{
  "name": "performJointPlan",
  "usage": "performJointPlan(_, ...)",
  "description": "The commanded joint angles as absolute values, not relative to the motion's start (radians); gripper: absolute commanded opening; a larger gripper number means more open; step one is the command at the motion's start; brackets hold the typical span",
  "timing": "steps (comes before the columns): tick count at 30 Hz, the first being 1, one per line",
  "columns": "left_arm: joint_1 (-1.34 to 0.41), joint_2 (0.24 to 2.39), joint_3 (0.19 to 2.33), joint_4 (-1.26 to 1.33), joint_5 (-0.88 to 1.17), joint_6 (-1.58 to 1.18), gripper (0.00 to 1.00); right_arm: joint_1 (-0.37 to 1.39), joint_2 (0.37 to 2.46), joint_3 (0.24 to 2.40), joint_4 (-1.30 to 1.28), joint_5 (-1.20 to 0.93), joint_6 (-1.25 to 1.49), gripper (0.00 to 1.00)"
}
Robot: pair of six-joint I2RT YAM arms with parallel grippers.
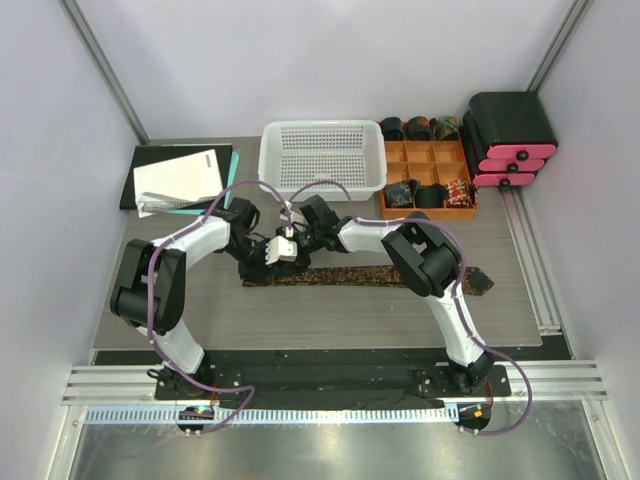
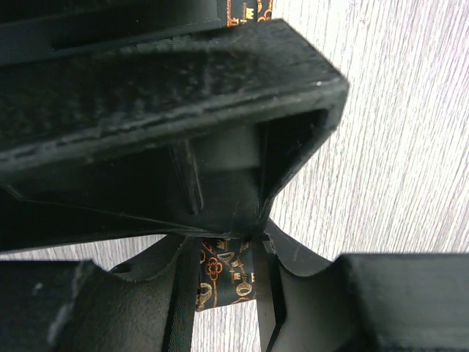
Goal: Roll the ties
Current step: Roll the tie at the center of the board.
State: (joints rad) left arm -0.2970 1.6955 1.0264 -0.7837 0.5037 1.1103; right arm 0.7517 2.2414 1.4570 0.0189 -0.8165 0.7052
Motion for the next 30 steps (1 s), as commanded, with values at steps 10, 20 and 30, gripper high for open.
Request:
performJointPlan(10, -0.287, 1.714, 1.054, -0.772, 0.479, 1.085, 0.50, 0.761, 2.258, 1.485, 0.012, -0.798, 0.672, 0.06)
performJointPlan(20, -0.147, 1.603, 1.026, -0.833, 0.523, 1.232, 0.75, 0.735, 2.261, 1.460, -0.054, -0.778, 0.652, 0.01)
performJointPlan(30, -0.161, 1.609, 1.022, -0.833, 0.598, 1.313, 0.68, 0.732, 2.276, 1.468, -0.075, -0.773, 0.643, 0.01)
